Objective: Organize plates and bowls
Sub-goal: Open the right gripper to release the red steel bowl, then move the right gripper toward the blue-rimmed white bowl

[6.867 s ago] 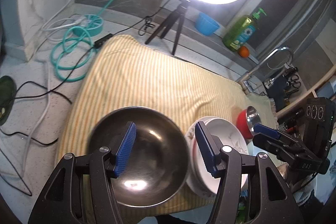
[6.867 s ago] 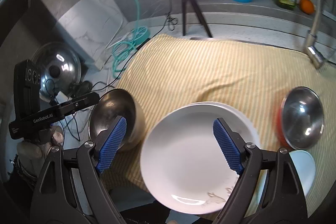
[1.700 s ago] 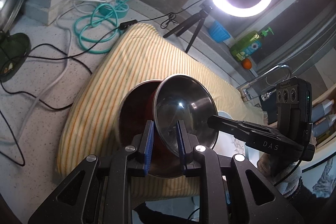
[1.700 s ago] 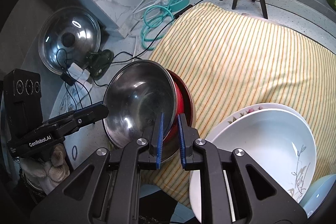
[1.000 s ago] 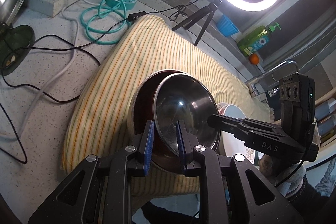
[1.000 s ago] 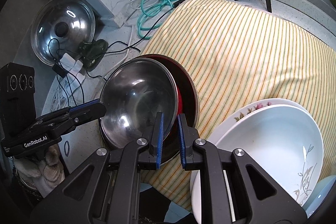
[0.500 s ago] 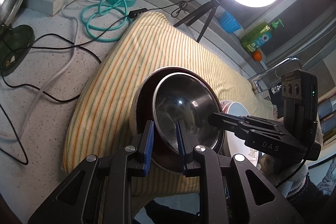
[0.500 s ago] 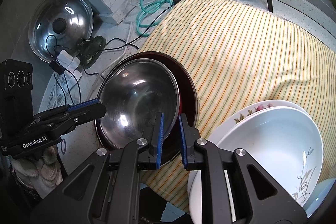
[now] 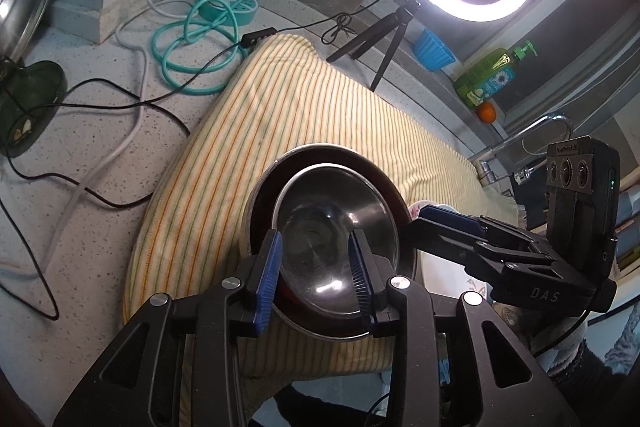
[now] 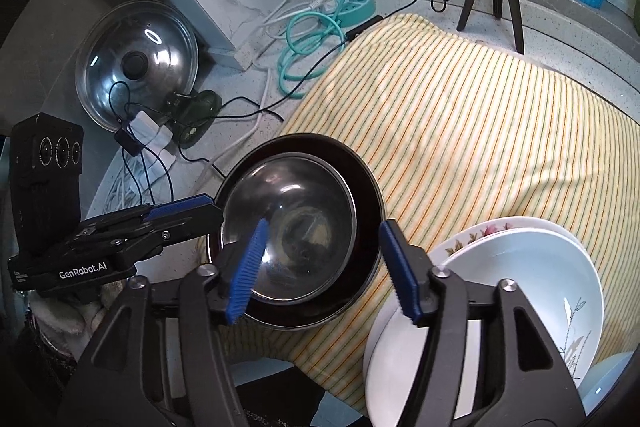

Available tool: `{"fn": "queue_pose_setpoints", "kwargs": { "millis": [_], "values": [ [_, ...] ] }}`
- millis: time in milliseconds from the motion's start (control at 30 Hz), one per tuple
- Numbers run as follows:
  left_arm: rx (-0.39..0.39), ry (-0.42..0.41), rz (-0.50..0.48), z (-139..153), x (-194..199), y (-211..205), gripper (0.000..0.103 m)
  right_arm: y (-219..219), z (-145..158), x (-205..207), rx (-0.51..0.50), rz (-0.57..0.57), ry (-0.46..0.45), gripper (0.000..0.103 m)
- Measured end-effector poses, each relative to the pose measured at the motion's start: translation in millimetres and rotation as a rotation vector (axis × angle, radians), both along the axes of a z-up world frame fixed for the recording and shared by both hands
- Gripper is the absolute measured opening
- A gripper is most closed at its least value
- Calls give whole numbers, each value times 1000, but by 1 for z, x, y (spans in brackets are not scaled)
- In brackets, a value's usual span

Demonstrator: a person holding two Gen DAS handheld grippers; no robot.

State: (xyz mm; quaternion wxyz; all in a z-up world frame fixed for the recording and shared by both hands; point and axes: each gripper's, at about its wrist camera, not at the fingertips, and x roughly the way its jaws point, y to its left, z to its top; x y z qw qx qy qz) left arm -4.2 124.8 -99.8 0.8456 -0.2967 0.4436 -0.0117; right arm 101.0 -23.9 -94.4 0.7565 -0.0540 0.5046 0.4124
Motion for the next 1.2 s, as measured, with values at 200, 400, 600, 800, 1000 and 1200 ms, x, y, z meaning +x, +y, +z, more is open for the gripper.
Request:
{"fn": "queue_pose_setpoints", "kwargs": {
  "millis": [200, 400, 600, 800, 1000, 1200],
  "values": [
    [28, -11, 0, 7, 1, -3, 39, -14, 9, 1, 13, -25, -24, 76],
    [61, -22, 2, 15, 3, -13, 56, -40, 17, 2, 19, -68, -40, 77],
    [115, -42, -4, 24, 6, -32, 59, -81, 22, 6, 23, -149, -43, 77],
    [127, -53, -59, 29, 15, -55, 60, -128, 27, 11, 24, -246, -44, 77],
    [119, -68, -116, 35, 27, -83, 60, -178, 32, 12, 38, -361, -53, 77],
    [107, -80, -193, 35, 38, -116, 60, -224, 33, 13, 36, -450, -57, 77]
  ]
}}
